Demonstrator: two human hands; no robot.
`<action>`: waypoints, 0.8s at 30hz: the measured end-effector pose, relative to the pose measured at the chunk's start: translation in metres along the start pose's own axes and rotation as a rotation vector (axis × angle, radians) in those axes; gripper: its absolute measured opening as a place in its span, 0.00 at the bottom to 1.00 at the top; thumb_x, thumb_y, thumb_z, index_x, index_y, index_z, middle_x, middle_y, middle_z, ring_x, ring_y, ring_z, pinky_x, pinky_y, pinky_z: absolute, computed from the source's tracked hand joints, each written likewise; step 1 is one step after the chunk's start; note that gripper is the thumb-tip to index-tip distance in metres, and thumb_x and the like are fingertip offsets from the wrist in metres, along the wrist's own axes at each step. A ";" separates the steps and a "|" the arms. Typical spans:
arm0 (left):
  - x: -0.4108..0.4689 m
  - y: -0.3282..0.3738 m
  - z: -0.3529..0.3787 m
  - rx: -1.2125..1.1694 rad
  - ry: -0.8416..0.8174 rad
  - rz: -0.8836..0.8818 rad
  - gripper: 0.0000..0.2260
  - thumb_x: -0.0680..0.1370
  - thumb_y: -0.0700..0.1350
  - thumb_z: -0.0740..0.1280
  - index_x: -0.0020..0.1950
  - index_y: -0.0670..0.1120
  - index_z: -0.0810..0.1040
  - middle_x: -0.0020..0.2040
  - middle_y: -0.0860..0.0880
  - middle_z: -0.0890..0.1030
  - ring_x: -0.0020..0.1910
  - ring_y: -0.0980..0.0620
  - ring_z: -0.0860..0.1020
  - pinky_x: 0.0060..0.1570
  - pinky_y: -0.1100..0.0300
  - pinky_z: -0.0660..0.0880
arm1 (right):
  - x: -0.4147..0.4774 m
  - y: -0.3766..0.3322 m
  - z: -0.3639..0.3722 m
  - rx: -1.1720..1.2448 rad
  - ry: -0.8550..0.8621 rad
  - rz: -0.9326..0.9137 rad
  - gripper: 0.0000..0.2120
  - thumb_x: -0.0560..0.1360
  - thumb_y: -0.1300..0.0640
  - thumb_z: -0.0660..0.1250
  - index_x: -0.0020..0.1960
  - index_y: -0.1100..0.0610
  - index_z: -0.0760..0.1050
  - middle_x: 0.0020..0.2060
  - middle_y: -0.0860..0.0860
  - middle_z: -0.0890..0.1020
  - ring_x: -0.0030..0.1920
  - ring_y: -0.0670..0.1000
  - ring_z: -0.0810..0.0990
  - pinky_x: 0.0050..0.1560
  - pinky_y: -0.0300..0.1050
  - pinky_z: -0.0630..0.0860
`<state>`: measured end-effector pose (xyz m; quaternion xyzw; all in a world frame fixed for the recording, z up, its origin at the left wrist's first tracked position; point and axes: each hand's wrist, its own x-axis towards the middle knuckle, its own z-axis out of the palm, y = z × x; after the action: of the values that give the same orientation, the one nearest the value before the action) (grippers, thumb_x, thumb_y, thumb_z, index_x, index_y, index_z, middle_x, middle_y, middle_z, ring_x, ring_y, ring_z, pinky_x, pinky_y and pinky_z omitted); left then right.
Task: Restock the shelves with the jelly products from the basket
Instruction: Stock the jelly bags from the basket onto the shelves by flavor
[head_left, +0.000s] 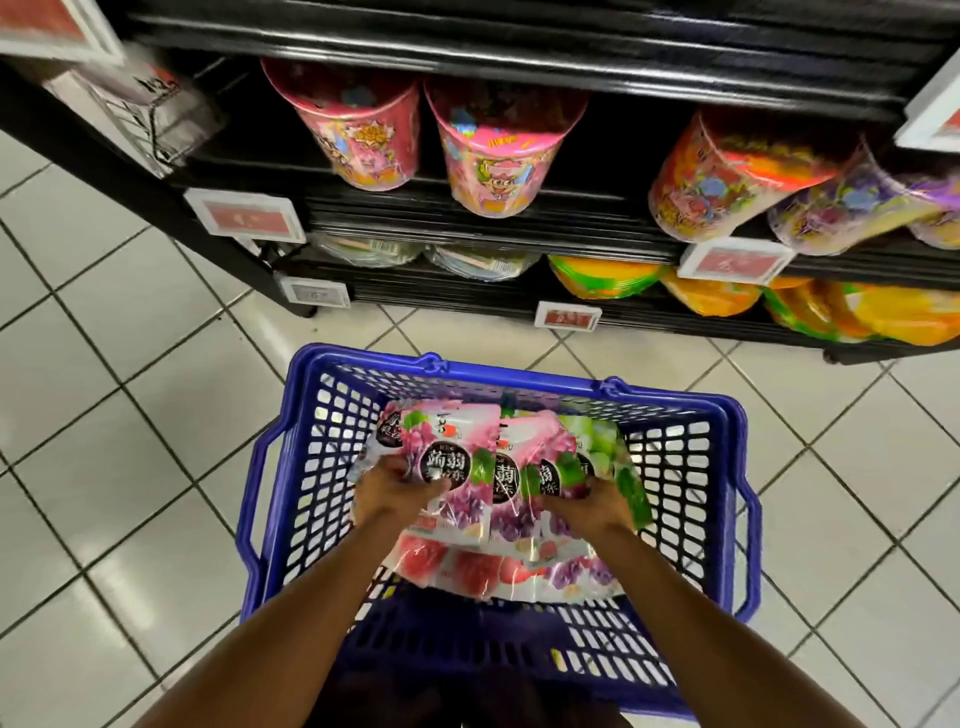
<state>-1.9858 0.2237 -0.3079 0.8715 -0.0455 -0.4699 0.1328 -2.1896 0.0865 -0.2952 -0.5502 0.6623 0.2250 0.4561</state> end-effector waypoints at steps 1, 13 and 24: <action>-0.002 0.000 -0.001 0.014 -0.023 0.013 0.21 0.64 0.58 0.79 0.45 0.49 0.76 0.45 0.51 0.80 0.48 0.50 0.78 0.48 0.61 0.73 | -0.004 0.003 0.000 0.056 -0.001 0.012 0.19 0.66 0.43 0.77 0.39 0.55 0.74 0.27 0.47 0.79 0.30 0.45 0.76 0.32 0.38 0.71; -0.167 0.050 -0.067 -0.482 -0.187 0.125 0.18 0.69 0.32 0.76 0.45 0.53 0.75 0.34 0.57 0.83 0.38 0.46 0.80 0.39 0.51 0.79 | -0.166 0.022 -0.091 0.910 0.088 -0.071 0.11 0.69 0.62 0.77 0.49 0.55 0.79 0.29 0.50 0.82 0.25 0.46 0.78 0.22 0.35 0.70; -0.437 0.199 -0.296 -0.691 -0.185 0.475 0.26 0.59 0.45 0.83 0.55 0.45 0.81 0.47 0.45 0.86 0.44 0.47 0.85 0.38 0.51 0.82 | -0.437 -0.074 -0.292 1.033 0.028 -0.538 0.12 0.65 0.58 0.74 0.48 0.59 0.78 0.29 0.57 0.81 0.26 0.49 0.79 0.23 0.35 0.68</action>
<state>-1.9724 0.1777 0.2543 0.6954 -0.0968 -0.4899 0.5168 -2.2341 0.0603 0.2330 -0.4083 0.5290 -0.2584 0.6976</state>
